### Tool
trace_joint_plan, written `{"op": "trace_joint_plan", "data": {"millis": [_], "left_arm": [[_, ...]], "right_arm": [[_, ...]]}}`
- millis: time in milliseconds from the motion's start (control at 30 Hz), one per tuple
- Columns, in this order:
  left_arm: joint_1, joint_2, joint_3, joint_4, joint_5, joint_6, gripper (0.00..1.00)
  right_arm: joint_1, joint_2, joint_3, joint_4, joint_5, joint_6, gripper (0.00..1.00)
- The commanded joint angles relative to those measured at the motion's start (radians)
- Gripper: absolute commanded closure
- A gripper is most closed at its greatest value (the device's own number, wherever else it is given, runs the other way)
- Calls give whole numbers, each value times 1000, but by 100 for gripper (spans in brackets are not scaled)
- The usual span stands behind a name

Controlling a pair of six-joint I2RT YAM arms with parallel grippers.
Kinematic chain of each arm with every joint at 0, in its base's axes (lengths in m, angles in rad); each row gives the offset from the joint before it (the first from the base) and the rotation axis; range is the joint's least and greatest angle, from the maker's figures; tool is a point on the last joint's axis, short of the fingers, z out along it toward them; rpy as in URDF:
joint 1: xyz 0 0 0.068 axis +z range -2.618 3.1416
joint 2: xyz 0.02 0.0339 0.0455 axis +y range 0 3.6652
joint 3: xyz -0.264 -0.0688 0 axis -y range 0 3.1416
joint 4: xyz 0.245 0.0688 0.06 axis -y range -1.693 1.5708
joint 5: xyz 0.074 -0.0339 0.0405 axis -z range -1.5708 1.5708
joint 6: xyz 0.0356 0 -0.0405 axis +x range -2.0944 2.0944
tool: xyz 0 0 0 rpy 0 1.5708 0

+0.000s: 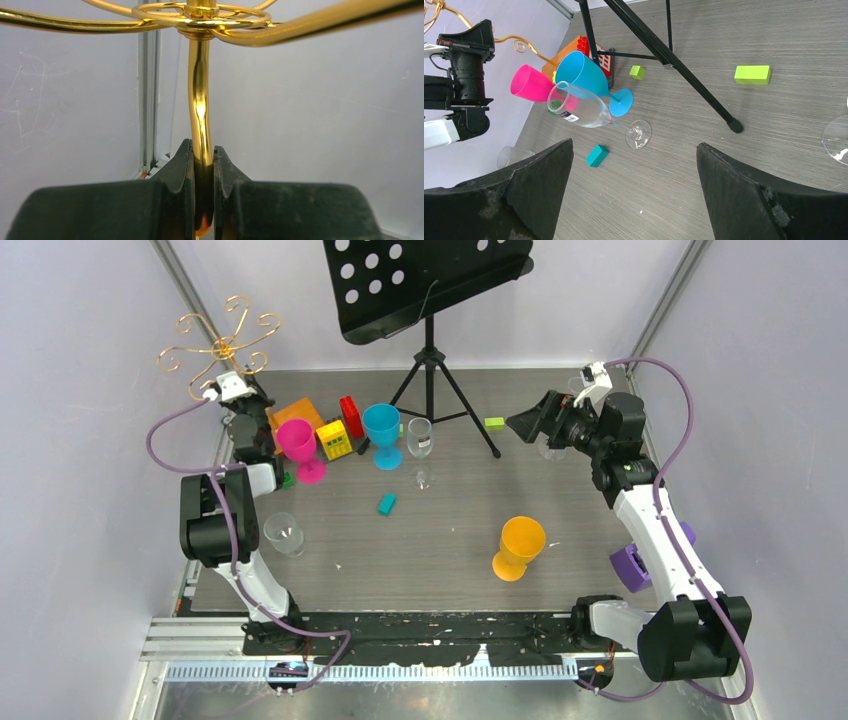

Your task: Place the wine glass upside down on the wine glass rack

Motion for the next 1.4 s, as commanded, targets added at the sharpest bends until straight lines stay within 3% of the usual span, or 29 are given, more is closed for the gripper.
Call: {"op": "trace_joint_plan", "data": {"millis": [0, 867, 1367], "left_arm": [[-5, -46, 12, 191, -46, -30, 100], [-5, -300, -173, 189, -113, 23, 100], [-5, -409, -215, 177, -169, 196, 100]], "right_arm": [[2, -31, 0, 51, -23, 13, 0], [3, -17, -8, 77, -58, 45, 0], [3, -9, -8, 84, -75, 60, 0]]}}
